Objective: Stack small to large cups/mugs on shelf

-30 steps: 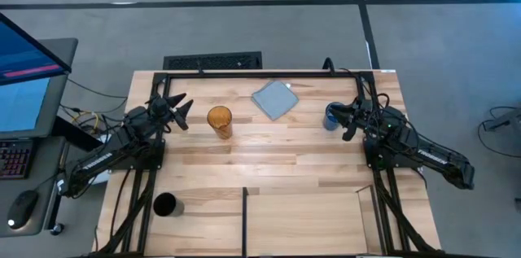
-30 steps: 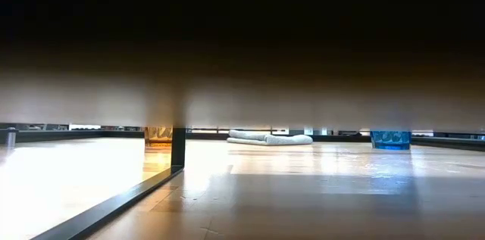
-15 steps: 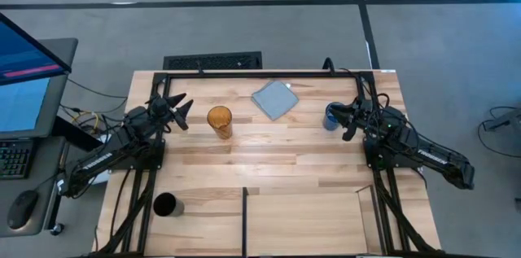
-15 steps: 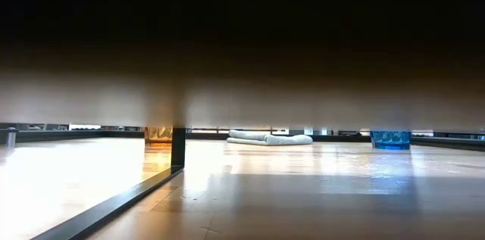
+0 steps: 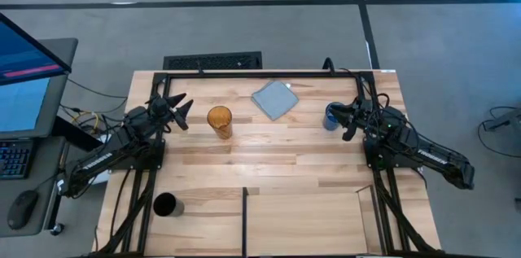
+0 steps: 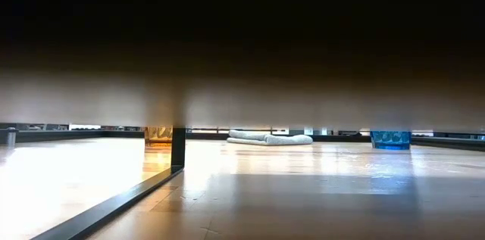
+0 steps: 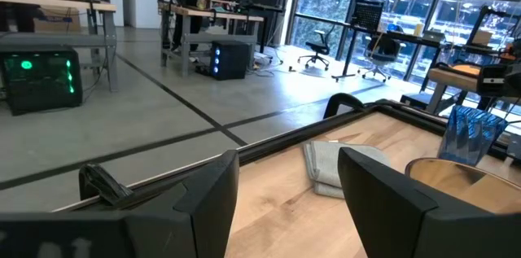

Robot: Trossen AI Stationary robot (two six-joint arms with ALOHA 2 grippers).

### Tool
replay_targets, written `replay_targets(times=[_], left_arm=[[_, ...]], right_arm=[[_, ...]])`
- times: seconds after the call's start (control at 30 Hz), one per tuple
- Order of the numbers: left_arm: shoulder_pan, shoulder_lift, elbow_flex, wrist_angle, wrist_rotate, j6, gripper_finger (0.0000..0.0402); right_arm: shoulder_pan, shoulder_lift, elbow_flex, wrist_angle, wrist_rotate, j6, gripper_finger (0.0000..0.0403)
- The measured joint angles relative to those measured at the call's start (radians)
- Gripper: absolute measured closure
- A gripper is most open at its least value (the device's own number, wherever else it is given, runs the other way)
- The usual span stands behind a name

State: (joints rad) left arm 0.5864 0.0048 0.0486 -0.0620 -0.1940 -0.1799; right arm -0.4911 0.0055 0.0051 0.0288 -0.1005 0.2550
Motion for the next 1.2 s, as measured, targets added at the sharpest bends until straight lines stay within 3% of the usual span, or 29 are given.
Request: replay_targets(times=[1.0, 1.2], left_arm=[[0.000, 0.000, 0.000, 0.001, -0.020, -0.001, 0.0198], [0.000, 0.000, -0.004, 0.052, -0.023, -0.064, 0.0198]], right_arm=[[0.000, 0.000, 0.000, 0.000, 0.000, 0.000, 0.0290], [0.000, 0.000, 0.000, 0.000, 0.000, 0.000, 0.0290]])
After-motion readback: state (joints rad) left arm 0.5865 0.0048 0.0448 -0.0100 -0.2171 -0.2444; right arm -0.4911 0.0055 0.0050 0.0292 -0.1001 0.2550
